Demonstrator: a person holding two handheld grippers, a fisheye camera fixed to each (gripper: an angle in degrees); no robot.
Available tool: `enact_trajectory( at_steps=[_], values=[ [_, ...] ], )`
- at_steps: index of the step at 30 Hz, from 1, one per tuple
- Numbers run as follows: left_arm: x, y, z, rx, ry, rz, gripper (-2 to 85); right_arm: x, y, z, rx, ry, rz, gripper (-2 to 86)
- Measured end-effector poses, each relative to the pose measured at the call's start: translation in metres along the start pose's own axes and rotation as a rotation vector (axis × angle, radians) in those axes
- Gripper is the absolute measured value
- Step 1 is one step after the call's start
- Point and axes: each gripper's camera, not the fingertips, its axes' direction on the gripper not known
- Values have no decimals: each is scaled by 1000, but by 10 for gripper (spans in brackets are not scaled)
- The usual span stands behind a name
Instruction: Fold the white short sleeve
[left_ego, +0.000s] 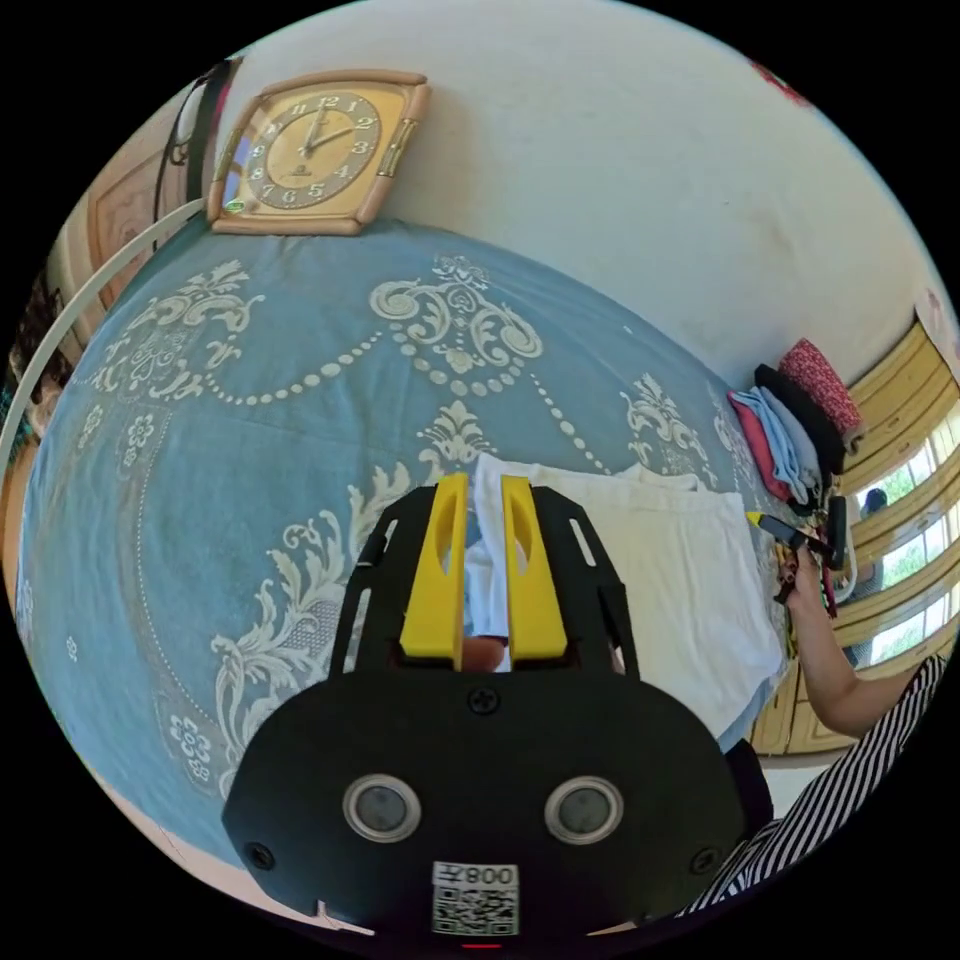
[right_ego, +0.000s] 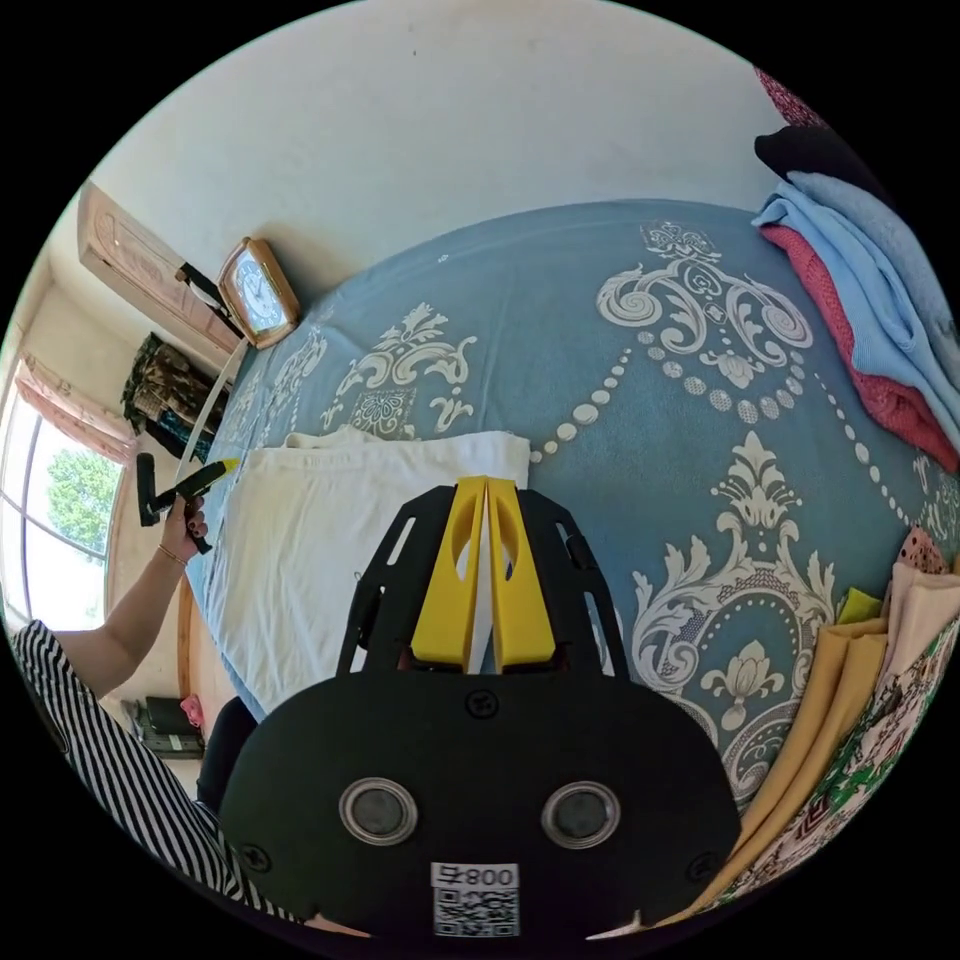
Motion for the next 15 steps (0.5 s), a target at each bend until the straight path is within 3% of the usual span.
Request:
enact_trajectory(
  at_steps=[5, 15],
  values=[
    [5, 2, 13, -120, -88, 78, 38, 0, -9, -8, -66, 40, -49, 1],
    [-43, 14, -25, -39, -62, -32, 4, 32, -2, -39, -65, 21, 11, 1]
  ],
)
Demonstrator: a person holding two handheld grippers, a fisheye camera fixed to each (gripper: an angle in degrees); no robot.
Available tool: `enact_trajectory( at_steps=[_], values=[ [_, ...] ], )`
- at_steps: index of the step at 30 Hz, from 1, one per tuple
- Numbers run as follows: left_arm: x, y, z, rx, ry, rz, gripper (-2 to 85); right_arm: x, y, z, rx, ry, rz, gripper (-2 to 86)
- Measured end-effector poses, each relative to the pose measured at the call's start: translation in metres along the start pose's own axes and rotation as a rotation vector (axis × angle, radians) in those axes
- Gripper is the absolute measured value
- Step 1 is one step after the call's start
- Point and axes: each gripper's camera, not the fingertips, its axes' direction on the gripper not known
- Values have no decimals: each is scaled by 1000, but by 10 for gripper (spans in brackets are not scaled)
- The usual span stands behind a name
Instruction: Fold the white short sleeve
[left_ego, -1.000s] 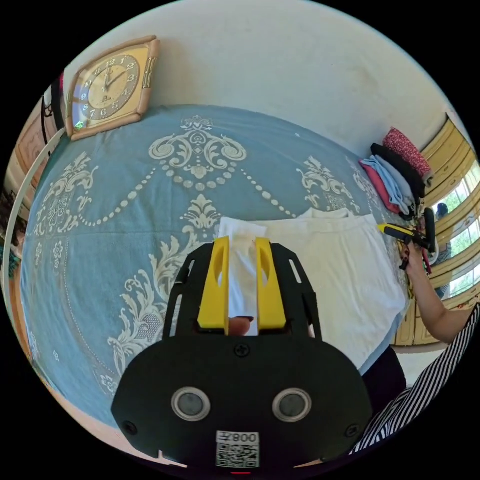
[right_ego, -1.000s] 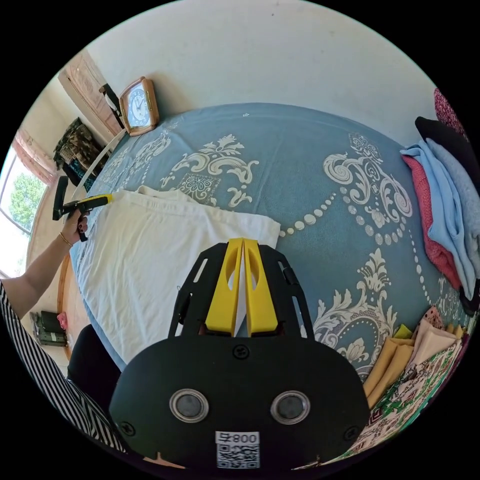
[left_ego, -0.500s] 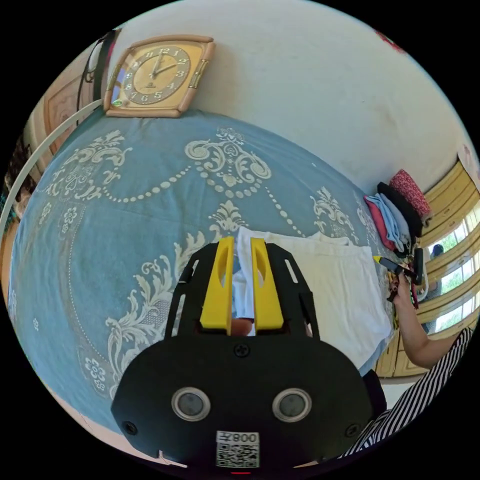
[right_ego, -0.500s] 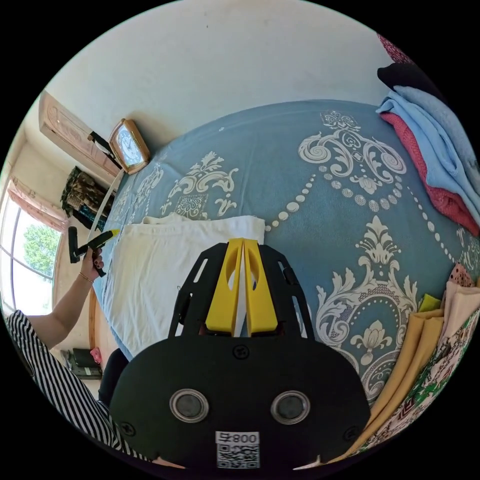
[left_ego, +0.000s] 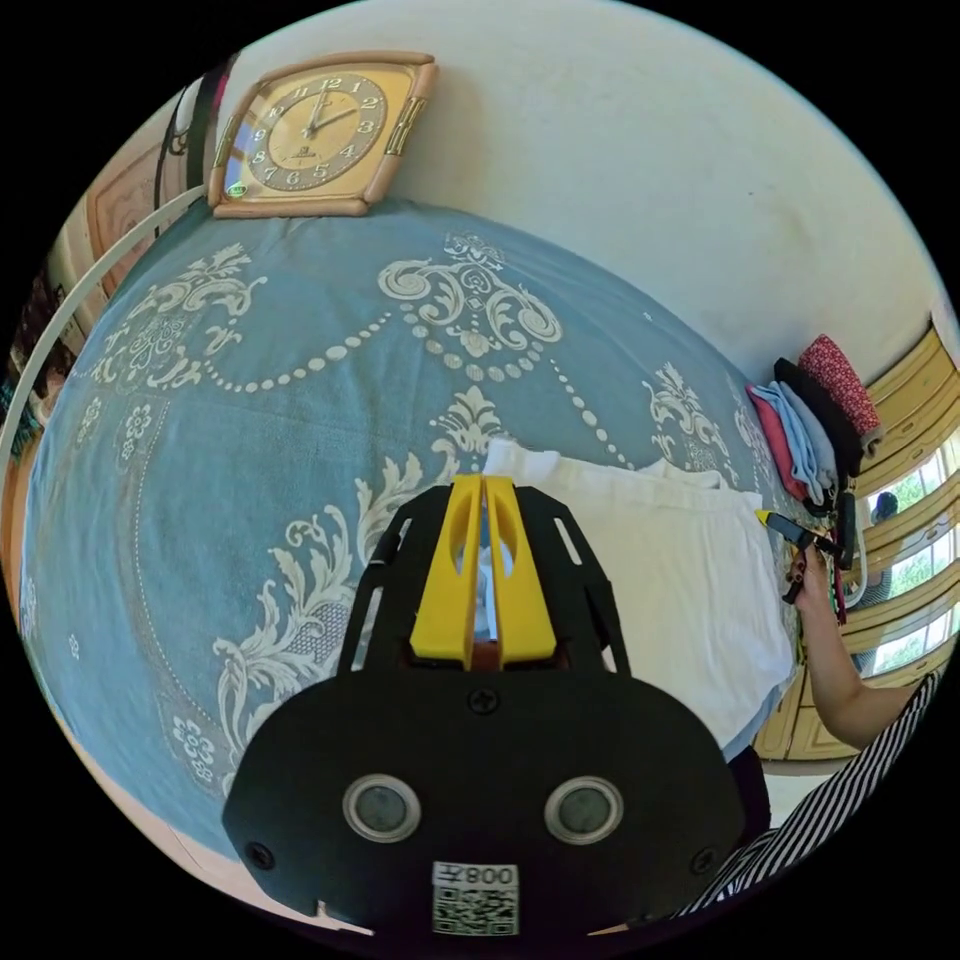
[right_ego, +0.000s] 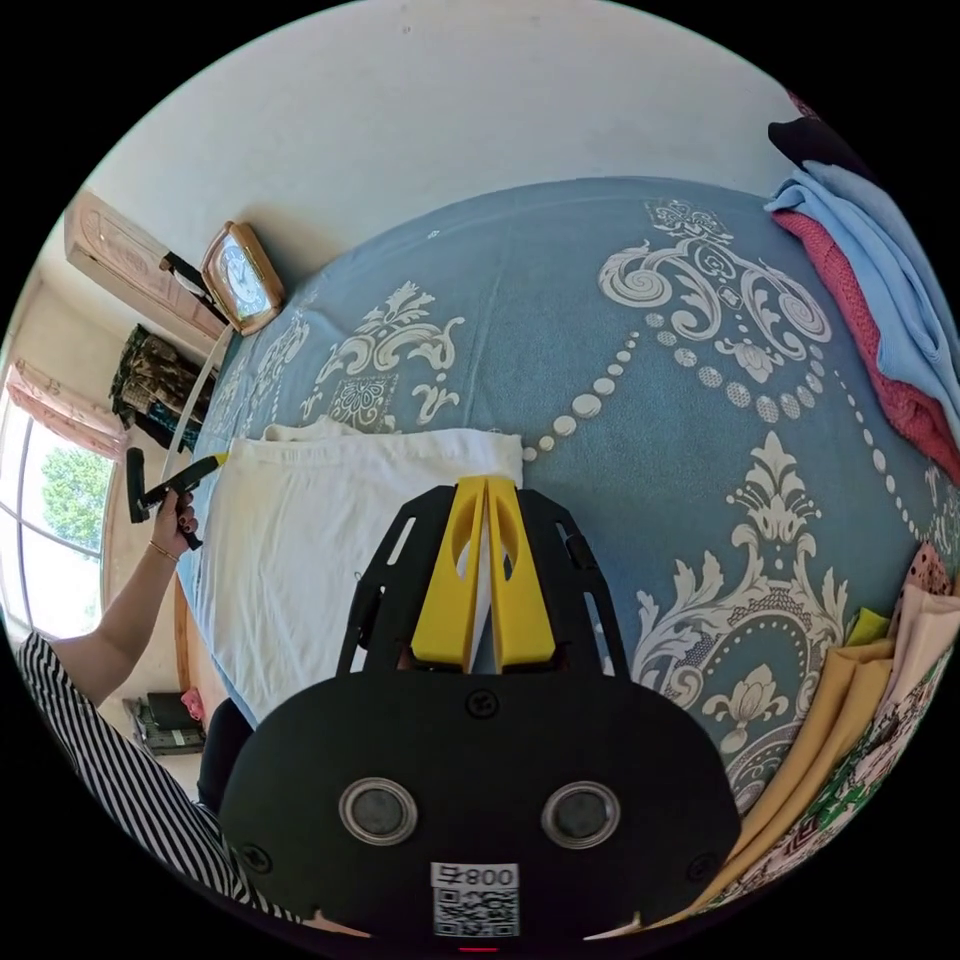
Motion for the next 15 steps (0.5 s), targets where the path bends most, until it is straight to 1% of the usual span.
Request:
enact_trajectory(
  at_steps=[2, 4, 7, 11, 15],
  values=[
    [-7, 4, 1, -20, -72, -12, 5, 5, 2, -9, 1, 1, 9, 1],
    [-17, 7, 1, -22, -96, -38, 6, 10, 4, -16, -2, -2, 16, 1],
    [-36, 18, -12, 17, -50, -99, 12, 25, 6, -29, -1, -46, 71, 3],
    [-40, 49, -43, 45, 49, -47, 38, 51, 24, -66, 57, -113, 163, 11],
    [-49, 102, -68, 23, 179, -38, 77, 67, 64, -109, 41, -211, 153, 42]
  ],
)
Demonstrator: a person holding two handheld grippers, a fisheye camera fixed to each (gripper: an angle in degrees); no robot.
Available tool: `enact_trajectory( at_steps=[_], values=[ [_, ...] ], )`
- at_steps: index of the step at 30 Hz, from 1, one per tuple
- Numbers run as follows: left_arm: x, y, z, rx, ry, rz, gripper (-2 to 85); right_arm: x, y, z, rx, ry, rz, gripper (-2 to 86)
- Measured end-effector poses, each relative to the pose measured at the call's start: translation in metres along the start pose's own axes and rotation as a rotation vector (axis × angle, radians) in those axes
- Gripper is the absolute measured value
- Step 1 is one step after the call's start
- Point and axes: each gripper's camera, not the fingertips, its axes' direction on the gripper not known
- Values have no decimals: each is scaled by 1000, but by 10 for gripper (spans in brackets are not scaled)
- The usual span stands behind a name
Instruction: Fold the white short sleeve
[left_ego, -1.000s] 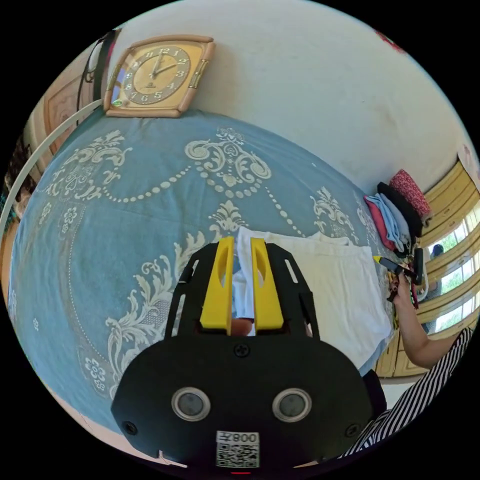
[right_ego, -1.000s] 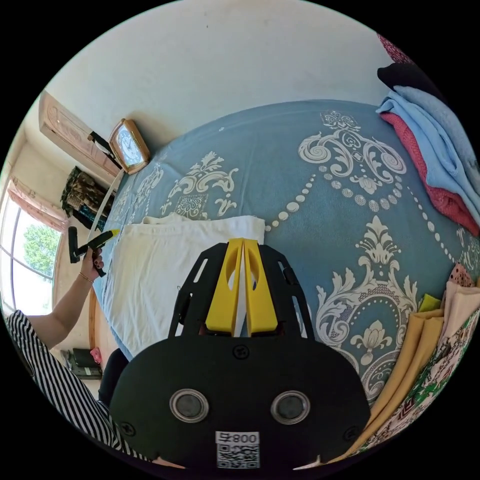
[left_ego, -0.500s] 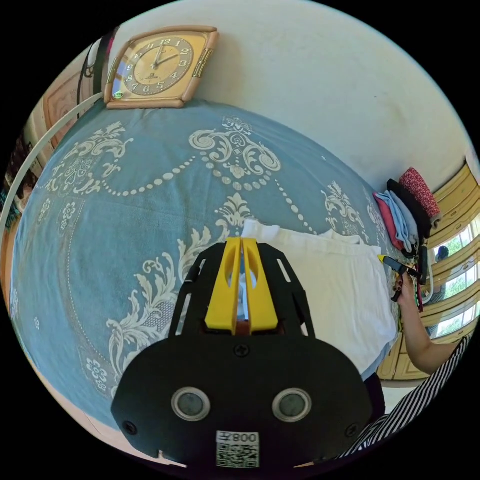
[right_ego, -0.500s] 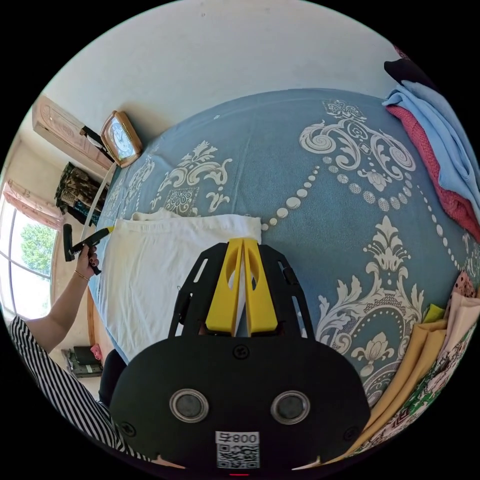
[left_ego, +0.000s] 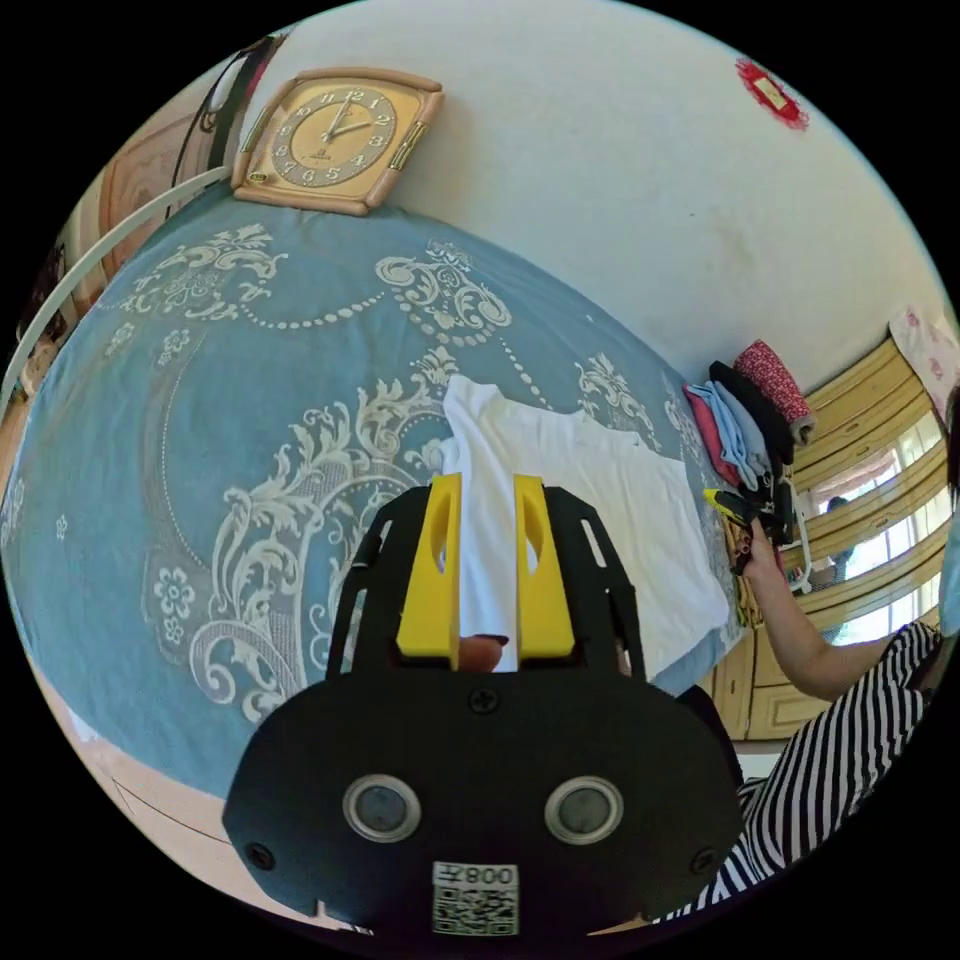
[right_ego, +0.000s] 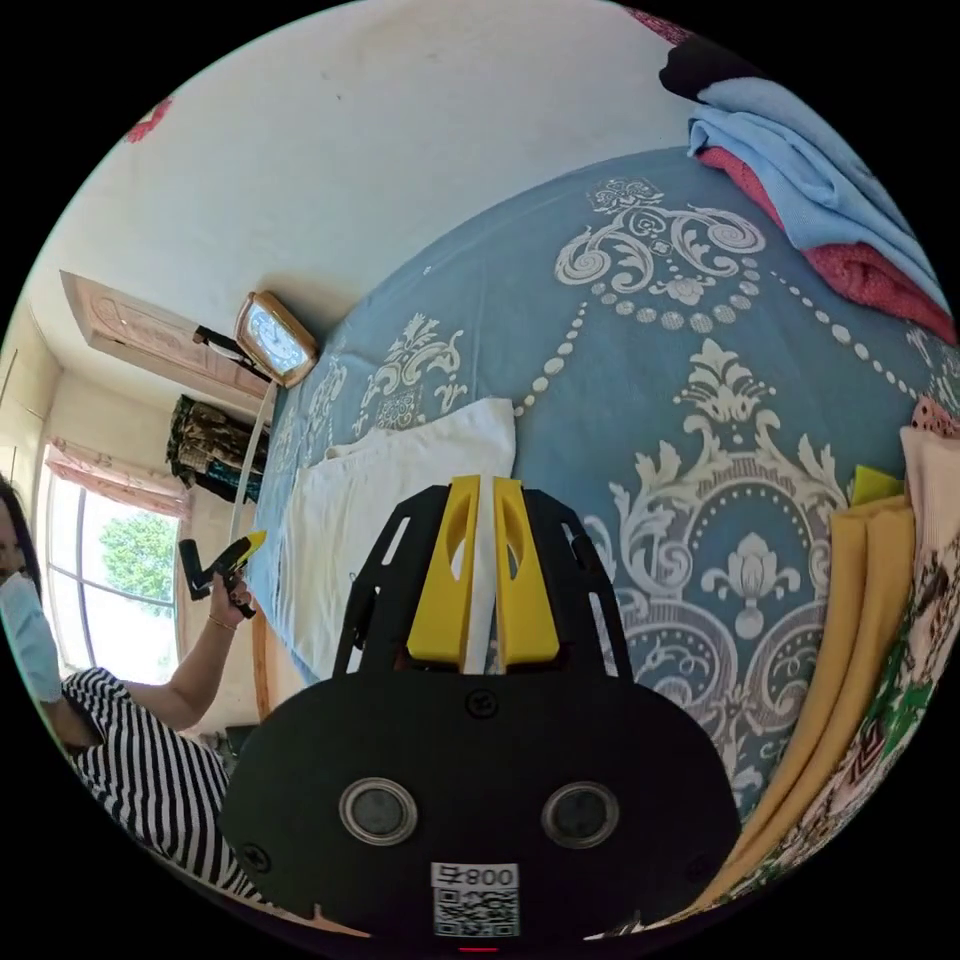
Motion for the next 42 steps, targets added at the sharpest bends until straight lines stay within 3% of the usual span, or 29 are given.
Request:
enact_trajectory(
  at_steps=[5, 11, 21, 27, 33, 38, 42],
  values=[
    [-36, 98, -17, -101, 118, -130, 112, 17, 98, -58, -98, -183, 27, 83],
    [-59, 153, 4, -185, 192, -201, 115, 40, 174, -83, -141, -255, 108, 97],
    [-70, 176, 49, -228, 157, -202, 35, 46, 188, -91, -180, -164, 78, 23],
    [-88, 202, 46, -176, 214, -195, 23, 57, 198, -130, -160, -299, 71, 9],
    [-108, 242, 60, -181, 199, -185, 21, 58, 230, -138, -256, -341, 76, 6],
    [-135, 297, 112, -254, 167, -286, 24, 83, 256, -131, -264, -397, 186, 4],
    [-141, 330, 118, -165, 90, -335, 27, 86, 252, -139, -253, -421, 192, 4]
  ],
)
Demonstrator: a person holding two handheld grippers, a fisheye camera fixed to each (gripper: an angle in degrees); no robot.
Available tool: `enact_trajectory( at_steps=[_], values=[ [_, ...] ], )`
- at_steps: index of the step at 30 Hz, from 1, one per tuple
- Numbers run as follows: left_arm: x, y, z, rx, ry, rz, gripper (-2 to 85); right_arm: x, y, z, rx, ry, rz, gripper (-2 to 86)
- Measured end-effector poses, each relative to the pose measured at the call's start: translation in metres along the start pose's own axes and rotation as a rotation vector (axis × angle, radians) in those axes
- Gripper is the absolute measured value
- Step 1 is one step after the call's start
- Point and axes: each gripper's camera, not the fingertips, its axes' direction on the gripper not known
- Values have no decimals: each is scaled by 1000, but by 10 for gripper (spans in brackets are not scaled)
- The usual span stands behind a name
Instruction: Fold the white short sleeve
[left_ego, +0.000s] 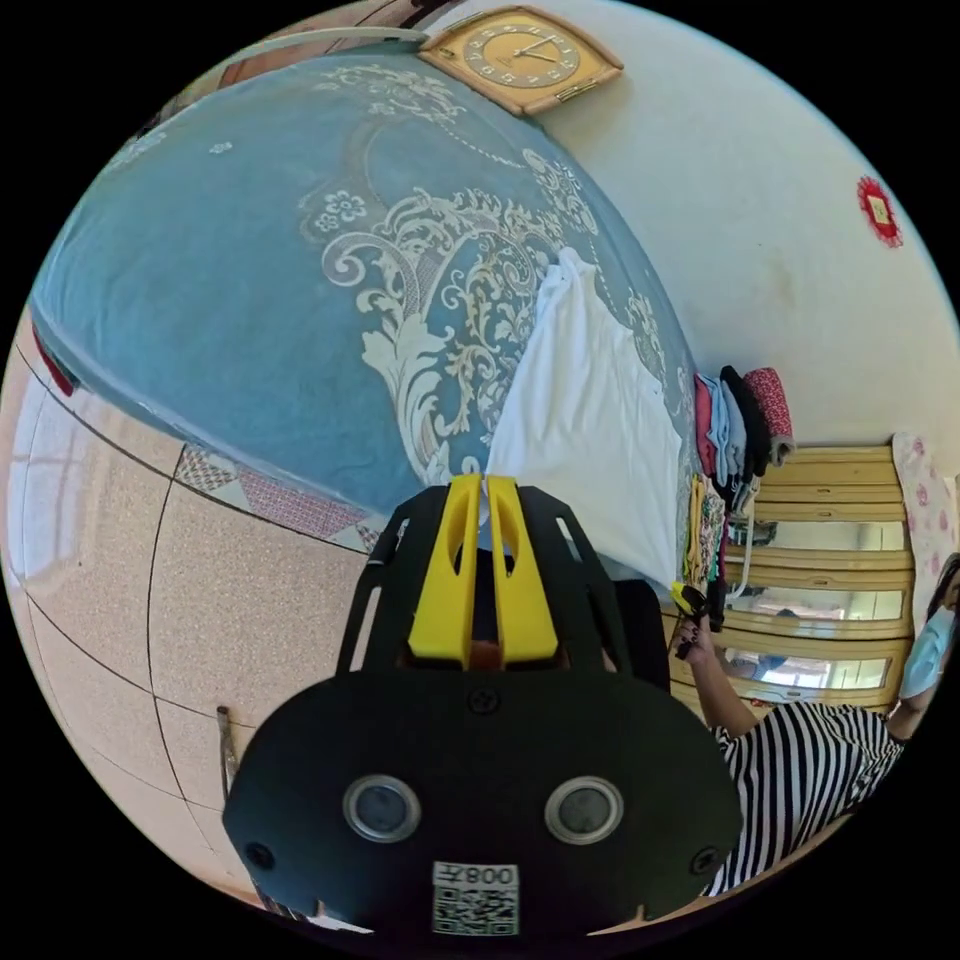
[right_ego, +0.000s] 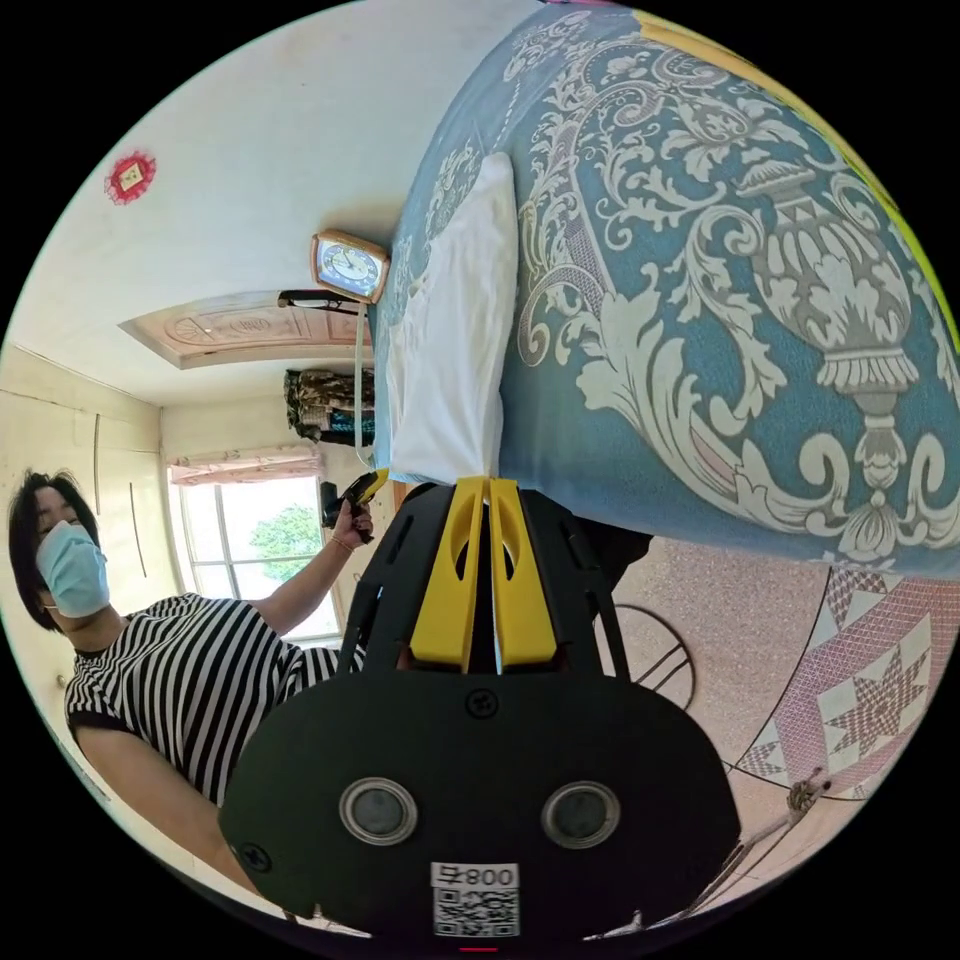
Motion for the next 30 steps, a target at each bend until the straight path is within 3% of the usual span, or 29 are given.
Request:
enact_trajectory(
  at_steps=[4, 11, 16, 20, 23, 30],
  values=[
    [45, 34, 20, 80, -16, 235, 52, -11, -7, -7, -18, 9, -6, 4],
    [227, 133, 206, -212, 54, 956, 97, -21, -15, -19, -7, -45, 17, 5],
    [299, 215, 309, -228, -120, 1355, 116, -33, -26, -24, -20, -62, 24, 6],
    [316, 276, 376, -165, -392, 1602, 87, -49, -42, -25, -32, -68, 8, 8],
    [308, 292, 406, -92, -507, 1593, 33, -58, -53, -24, -42, -42, 0, 9],
    [281, 258, 406, -90, -294, 1279, 16, -35, -91, -49, 112, 0, 79, 44]
  ],
)
